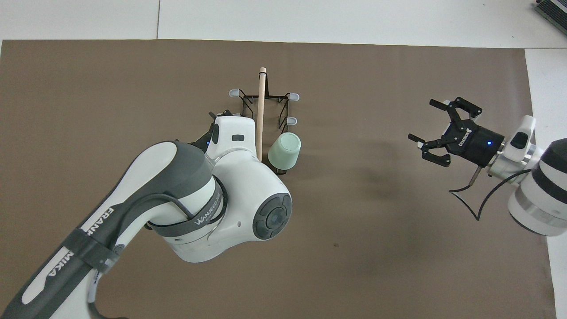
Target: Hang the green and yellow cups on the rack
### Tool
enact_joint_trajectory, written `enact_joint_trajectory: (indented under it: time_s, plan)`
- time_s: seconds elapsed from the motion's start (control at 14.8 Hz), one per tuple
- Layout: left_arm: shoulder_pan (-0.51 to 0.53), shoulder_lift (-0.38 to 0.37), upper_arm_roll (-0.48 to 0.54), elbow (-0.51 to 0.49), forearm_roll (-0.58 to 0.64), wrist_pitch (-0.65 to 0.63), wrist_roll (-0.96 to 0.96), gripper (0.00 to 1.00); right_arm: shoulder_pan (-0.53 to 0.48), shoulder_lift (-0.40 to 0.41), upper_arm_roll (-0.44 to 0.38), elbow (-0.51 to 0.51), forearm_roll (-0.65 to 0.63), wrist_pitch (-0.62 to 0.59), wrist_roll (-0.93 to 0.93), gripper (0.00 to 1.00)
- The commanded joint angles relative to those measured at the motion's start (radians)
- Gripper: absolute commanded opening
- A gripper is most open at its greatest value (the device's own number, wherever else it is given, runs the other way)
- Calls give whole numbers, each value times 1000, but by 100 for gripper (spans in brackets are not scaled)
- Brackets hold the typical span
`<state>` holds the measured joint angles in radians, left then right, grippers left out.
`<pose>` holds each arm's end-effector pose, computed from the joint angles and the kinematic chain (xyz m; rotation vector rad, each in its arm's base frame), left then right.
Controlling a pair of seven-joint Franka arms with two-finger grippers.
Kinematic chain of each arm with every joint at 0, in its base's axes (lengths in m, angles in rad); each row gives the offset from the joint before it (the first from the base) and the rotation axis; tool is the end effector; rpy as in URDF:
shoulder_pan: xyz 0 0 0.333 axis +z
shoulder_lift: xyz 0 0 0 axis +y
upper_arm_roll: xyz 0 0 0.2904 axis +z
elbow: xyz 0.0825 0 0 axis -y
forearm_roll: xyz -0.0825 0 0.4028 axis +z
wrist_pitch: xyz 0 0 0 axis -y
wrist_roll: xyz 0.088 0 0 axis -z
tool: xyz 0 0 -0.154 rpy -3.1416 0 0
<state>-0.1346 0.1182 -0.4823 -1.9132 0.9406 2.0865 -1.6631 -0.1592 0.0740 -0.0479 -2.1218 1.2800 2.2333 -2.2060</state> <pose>0.5556 -0.2978 0.3952 -2.5786 -0.7886 -1.0420 0.6009 -0.0603 0.3359 -2.1073 -1.3796 -1.2909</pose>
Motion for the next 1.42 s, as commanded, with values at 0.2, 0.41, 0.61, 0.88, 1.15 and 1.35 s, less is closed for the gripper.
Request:
enact_joint_trajectory:
  time_s: [0.2, 0.41, 0.61, 0.88, 1.15, 1.35]
  plan:
    - [10, -123, 166, -98, -286, 153, 502, 100, 1, 1, 11, 126, -527, 129, 404, 100]
    - [10, -185, 272, -107, -521, 165, 895, 100, 18, -3, 19, 167, -781, 129, 703, 100]
    - [6, -213, 381, -69, -761, 71, 1211, 100, 78, -11, 19, 189, -1023, 120, 957, 100]
    - [15, -198, 461, 113, -914, -171, 1506, 100, 153, -22, 20, 188, -1198, 103, 1193, 100]
    - [56, -146, 478, 311, -931, -390, 1655, 100, 239, -39, 19, 189, -1376, 28, 1441, 100]
    - [85, -114, 473, 403, -939, -492, 1655, 100, 325, -77, 23, 207, -1522, -117, 1723, 100]
